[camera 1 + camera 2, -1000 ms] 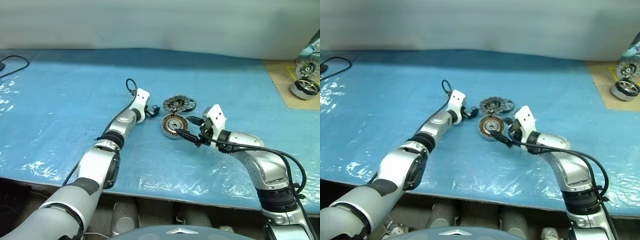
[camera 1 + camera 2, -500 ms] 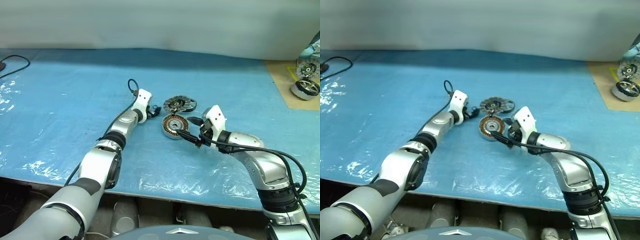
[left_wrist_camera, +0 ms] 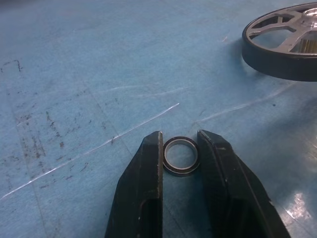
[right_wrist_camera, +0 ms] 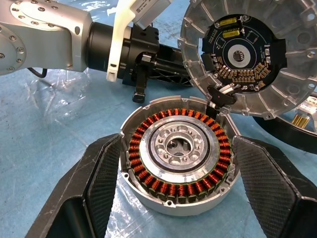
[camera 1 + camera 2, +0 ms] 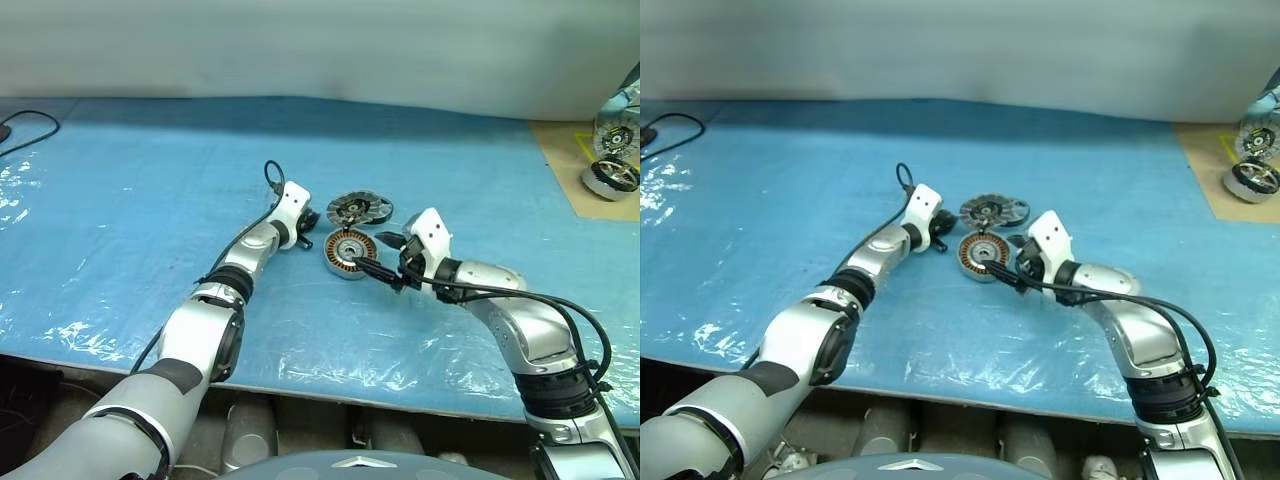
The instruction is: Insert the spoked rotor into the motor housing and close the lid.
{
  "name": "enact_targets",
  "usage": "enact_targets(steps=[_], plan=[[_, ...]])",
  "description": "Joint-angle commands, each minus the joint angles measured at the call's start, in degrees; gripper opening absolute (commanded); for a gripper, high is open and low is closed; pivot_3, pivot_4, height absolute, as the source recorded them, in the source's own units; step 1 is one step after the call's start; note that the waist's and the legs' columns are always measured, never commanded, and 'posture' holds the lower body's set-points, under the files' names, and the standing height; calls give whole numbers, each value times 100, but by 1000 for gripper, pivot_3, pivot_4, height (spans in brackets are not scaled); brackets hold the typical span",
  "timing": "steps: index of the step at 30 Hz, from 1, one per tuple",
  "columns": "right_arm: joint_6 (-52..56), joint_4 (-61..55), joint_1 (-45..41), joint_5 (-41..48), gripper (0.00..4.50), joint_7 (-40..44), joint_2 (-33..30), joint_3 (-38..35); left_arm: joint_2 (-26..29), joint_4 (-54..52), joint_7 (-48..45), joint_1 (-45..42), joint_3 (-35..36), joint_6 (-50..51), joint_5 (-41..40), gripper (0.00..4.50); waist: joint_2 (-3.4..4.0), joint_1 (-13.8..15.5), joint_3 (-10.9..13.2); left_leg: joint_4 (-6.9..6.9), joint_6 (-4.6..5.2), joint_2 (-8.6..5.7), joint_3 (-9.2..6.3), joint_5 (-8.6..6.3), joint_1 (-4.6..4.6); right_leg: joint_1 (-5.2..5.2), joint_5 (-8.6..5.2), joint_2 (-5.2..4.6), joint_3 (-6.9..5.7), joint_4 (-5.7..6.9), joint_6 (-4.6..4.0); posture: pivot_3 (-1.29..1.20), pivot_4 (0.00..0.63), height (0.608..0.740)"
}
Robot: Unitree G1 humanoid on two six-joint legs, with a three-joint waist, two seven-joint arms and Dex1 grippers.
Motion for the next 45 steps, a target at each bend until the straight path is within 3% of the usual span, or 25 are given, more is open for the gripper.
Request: enact_targets(steps=[1,11,18,28,34,38,45], plan=[[-101,-80,-64,-3,3794,-24,-15,9,116,87,-133,285,-48,48,82,778,0,-17,0,0,0,0,0,0,0,0,0,0,0,0,0,0,150,740],[-221,43,-181,-68,3794,-76,52,36,518,-429,-865,691,258,-564,-344,778,0,-33,0,-5,0,6,1,0,4,-1,-1,2,0,-3,-1,0,150,740],[-312,175,-246,-84,3794,-69,133,97,673,-1903,-1911,1394,541,-1074,-1099,778,-1,-21,2,-13,-1,22,6,0,-15,-19,-1,1,1,-5,-3,0,150,740],[-456,297,-330,27,3794,59,97,-19,974,-4829,-2452,2748,115,-193,-1508,778,-2,-37,5,-20,0,29,22,-2,-13,-28,-4,1,2,-5,-6,0,150,740],[-362,43,-165,446,3794,358,-90,-391,1201,-5905,-3017,2997,-318,652,-1852,778,-1,-32,5,-19,1,29,28,-2,-9,-28,-4,1,8,-3,-6,0,150,740],[-301,-172,50,766,3794,708,-340,-528,1282,-6082,-3318,2915,-592,1104,-1941,778,-1,-33,5,-21,1,29,29,-2,-8,-28,-4,2,9,-3,-6,0,150,740],[-296,-477,395,1066,3794,1123,-734,-544,1091,-5270,-3499,2319,-851,901,-1734,778,1,-33,6,-14,4,29,30,-3,-5,-27,-4,3,12,1,-5,0,150,740]])
